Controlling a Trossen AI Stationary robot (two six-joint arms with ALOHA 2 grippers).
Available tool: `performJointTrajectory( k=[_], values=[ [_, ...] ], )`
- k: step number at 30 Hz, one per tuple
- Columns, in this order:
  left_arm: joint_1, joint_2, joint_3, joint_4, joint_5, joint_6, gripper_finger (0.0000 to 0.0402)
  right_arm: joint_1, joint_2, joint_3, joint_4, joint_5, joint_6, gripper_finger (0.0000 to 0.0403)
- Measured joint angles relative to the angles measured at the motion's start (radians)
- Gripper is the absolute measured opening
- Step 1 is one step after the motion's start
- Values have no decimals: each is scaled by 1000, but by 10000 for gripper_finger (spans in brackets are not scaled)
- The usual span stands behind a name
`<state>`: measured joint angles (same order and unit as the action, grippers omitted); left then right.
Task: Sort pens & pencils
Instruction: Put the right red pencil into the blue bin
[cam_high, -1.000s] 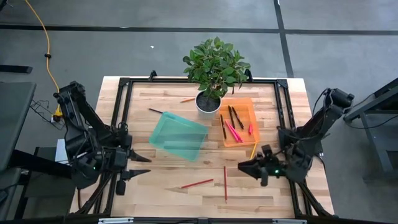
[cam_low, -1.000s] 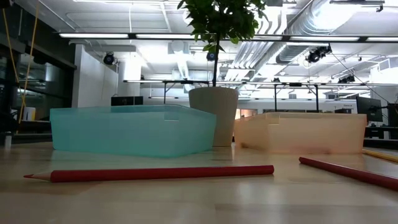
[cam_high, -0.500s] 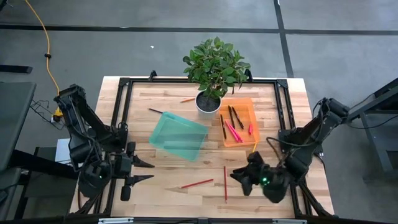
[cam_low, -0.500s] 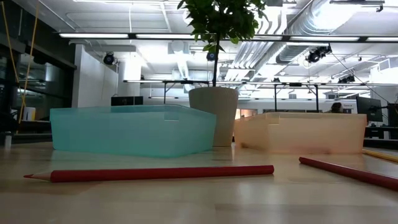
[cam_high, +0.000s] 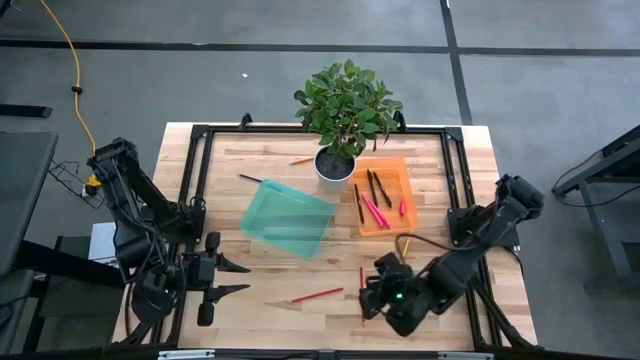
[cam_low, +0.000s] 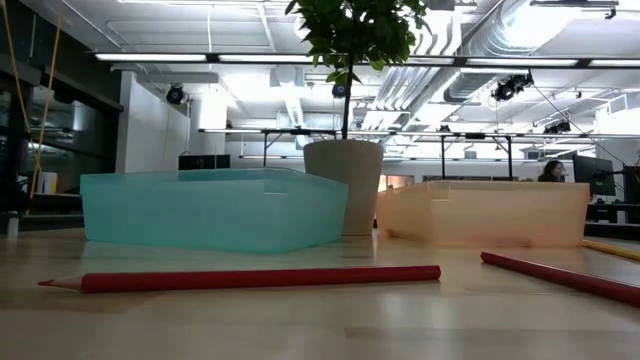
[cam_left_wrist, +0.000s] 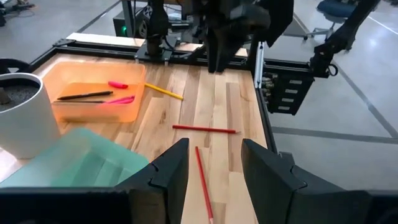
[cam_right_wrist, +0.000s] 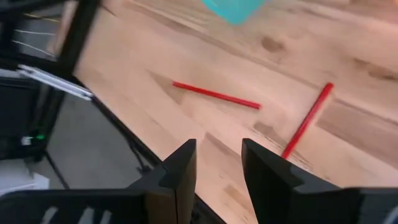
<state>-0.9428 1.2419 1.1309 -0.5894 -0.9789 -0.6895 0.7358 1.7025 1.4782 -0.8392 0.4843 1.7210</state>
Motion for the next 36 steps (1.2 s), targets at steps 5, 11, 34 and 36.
performJointTrajectory(
  k=[5, 11, 34, 36],
  values=[
    [0, 0, 0, -35, 28, -39, 134, -52, 95, 82, -51, -115, -9, 116],
    [0, 0, 0, -75, 64, -64, 134, -102, 191, 205, -156, -236, -17, 116],
    [0, 2, 0, -181, 93, -13, 133, -174, 313, 241, -273, -513, 86, 116],
    [0, 2, 0, -182, 98, -13, 133, -183, 330, 241, -273, -519, 74, 116]
  ],
)
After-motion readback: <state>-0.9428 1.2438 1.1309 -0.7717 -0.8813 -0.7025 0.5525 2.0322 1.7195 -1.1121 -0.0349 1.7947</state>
